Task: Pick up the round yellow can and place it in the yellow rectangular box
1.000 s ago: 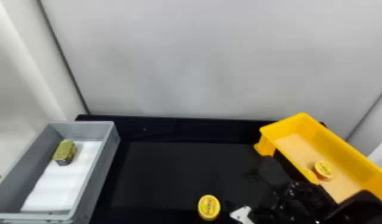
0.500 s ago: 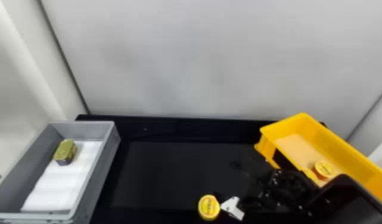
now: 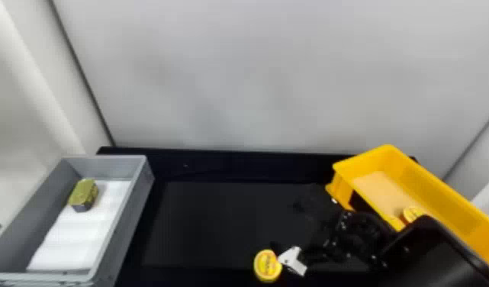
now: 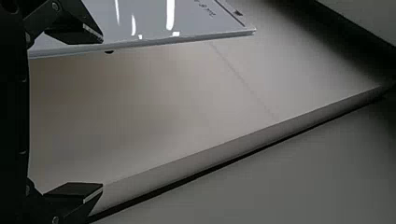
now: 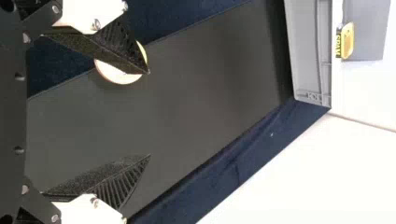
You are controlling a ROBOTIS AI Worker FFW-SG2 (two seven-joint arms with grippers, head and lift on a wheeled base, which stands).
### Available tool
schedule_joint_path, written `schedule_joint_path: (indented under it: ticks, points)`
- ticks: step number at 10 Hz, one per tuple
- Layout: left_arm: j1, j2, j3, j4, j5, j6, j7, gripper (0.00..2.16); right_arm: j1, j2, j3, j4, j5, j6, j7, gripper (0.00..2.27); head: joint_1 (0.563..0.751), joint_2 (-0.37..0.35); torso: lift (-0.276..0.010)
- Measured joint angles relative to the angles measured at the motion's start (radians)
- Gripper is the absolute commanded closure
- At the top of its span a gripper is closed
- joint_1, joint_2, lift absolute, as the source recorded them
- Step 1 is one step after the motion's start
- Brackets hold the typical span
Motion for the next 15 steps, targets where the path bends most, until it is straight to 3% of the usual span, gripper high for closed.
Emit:
schedule_joint_path:
  ticks: [2, 4, 7, 10, 15]
  points:
    - [-0.015, 0.0, 0.023, 0.006, -0.011, -0.016, -0.021, 0.15, 0.003, -0.012, -0.014, -0.006, 0.055, 0.023, 0.026, 0.21, 0.686, 0.014, -0.056]
    - [-0.012, 0.0, 0.035, 0.006, -0.013, -0.019, -0.023, 0.16, 0.058, -0.022, -0.119, -0.03, 0.147, 0.054, 0.034, 0.22, 0.686, 0.014, -0.056]
    - [-0.005, 0.0, 0.046, 0.003, -0.011, -0.018, -0.023, 0.16, 0.152, 0.01, -0.244, -0.004, 0.158, 0.05, 0.009, 0.22, 0.686, 0.014, -0.056]
    - [-0.005, 0.0, 0.045, 0.002, -0.01, -0.018, -0.024, 0.16, 0.15, 0.083, -0.206, 0.062, 0.097, -0.008, 0.006, 0.22, 0.686, 0.014, -0.056]
    - [-0.007, 0.0, 0.041, 0.002, -0.012, -0.018, -0.023, 0.16, 0.081, 0.102, -0.064, 0.091, 0.082, -0.016, -0.014, 0.21, 0.686, 0.014, -0.056]
